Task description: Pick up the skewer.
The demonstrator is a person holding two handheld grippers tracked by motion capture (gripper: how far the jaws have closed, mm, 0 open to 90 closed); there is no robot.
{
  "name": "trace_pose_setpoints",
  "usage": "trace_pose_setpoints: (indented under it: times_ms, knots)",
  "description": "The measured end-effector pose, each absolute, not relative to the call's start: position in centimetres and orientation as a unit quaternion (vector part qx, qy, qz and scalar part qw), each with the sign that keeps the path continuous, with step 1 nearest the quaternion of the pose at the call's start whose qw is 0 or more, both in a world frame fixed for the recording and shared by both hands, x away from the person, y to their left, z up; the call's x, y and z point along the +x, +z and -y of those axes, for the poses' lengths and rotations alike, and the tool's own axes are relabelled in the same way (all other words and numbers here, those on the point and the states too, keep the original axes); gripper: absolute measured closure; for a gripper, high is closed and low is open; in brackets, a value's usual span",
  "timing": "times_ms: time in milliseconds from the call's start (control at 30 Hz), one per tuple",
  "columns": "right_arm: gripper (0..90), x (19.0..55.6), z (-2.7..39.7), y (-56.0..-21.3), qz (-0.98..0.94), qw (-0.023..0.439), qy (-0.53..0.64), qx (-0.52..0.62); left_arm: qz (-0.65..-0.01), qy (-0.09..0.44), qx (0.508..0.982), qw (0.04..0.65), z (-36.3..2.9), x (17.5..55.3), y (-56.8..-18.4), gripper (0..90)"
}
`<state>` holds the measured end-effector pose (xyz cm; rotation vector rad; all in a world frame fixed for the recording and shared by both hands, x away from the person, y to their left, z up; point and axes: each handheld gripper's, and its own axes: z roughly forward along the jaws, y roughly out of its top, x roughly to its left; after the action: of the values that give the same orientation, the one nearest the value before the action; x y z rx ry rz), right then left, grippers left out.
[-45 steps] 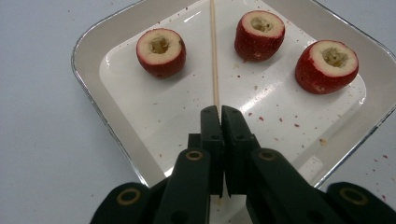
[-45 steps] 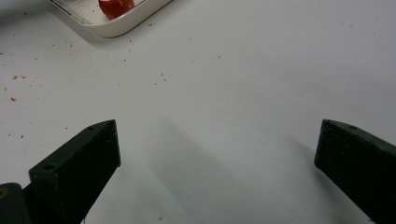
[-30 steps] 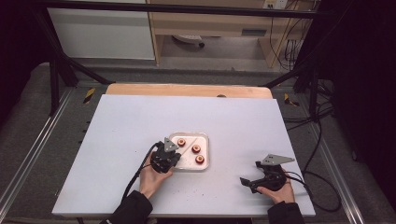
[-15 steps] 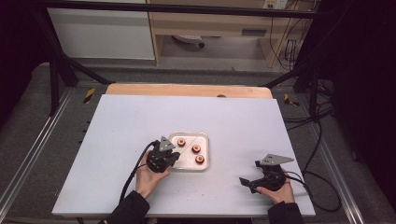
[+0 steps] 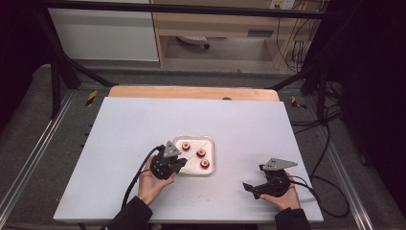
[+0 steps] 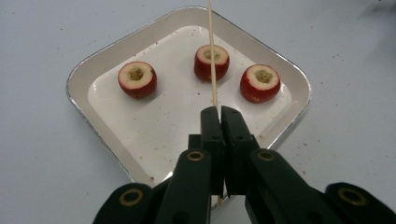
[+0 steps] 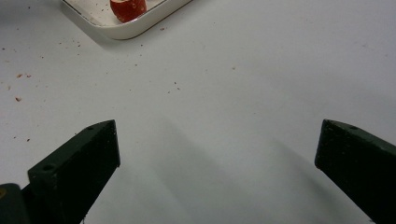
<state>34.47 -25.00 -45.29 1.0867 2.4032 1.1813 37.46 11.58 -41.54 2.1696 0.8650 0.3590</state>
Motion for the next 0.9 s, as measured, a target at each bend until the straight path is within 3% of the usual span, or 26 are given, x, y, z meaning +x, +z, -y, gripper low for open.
trace_pose_setpoints:
  times_ms: [900]
  knots:
    - [3.3,33.9,20.6,-43.7,-0.867,0.183,0.359,0.294,-0.261,0.124,0.884,0.369,-8.8,35.2,-40.1,88.6]
